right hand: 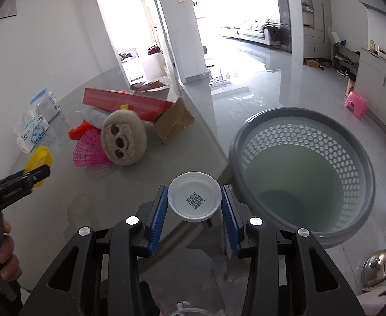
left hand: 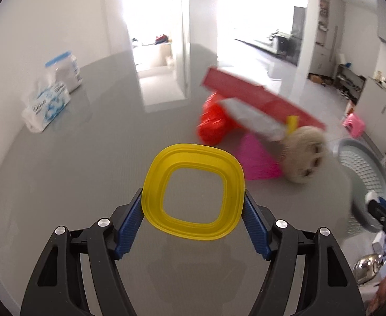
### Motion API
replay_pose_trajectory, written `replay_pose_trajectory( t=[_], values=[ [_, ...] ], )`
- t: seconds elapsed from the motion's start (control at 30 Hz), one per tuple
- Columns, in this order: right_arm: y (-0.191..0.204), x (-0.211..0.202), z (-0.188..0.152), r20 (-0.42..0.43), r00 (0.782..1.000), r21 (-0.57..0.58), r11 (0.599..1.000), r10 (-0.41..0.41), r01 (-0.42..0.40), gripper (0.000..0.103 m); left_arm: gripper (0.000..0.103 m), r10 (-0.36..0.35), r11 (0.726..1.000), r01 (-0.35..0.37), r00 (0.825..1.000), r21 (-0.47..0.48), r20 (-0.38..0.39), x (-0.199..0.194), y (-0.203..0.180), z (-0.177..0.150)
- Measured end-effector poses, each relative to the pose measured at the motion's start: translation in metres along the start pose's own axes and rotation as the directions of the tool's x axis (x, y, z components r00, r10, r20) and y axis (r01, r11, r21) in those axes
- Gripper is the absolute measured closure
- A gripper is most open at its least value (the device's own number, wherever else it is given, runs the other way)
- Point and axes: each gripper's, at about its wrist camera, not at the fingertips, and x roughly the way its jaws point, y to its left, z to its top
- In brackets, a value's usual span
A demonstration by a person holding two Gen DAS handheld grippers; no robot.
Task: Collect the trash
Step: 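Grasp the yellow square ring with the left tool while the right tool holds the lid, then carry both items over the grey basket and open both tools to drop them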
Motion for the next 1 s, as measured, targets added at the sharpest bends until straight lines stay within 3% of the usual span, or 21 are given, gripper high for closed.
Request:
replay_pose_trajectory(
  t=[0.23, 0.47, 0.7, 1.0],
  values=[
    [-0.04, -0.017, -0.005, 0.031, 0.998, 0.071, 0.996, -0.061, 0.059, 0.064, 0.034, -0.155, 0.983, 0.149, 0.987, 0.108, 0.049, -0.025, -0.069, 0.01],
    [-0.096, -0.034, -0.009, 0.058, 0.987, 0.172, 0.976, -0.148, 0.136, 0.064, 0.034, -0.315, 0.92, 0.309, 0.949, 0.242, -0.012, -0.018, -0.158, 0.012],
    [-0.14, -0.036, -0.011, 0.057, 0.98, 0.235, 0.956, -0.191, 0.173, 0.064, 0.034, -0.382, 0.869, 0.391, 0.92, 0.302, -0.093, 0.013, -0.222, 0.011],
    [-0.167, -0.014, -0.01, 0.033, 0.983, 0.262, 0.951, -0.178, 0.163, 0.064, 0.034, -0.378, 0.839, 0.41, 0.912, 0.358, -0.157, 0.047, -0.277, 0.002]
  ],
)
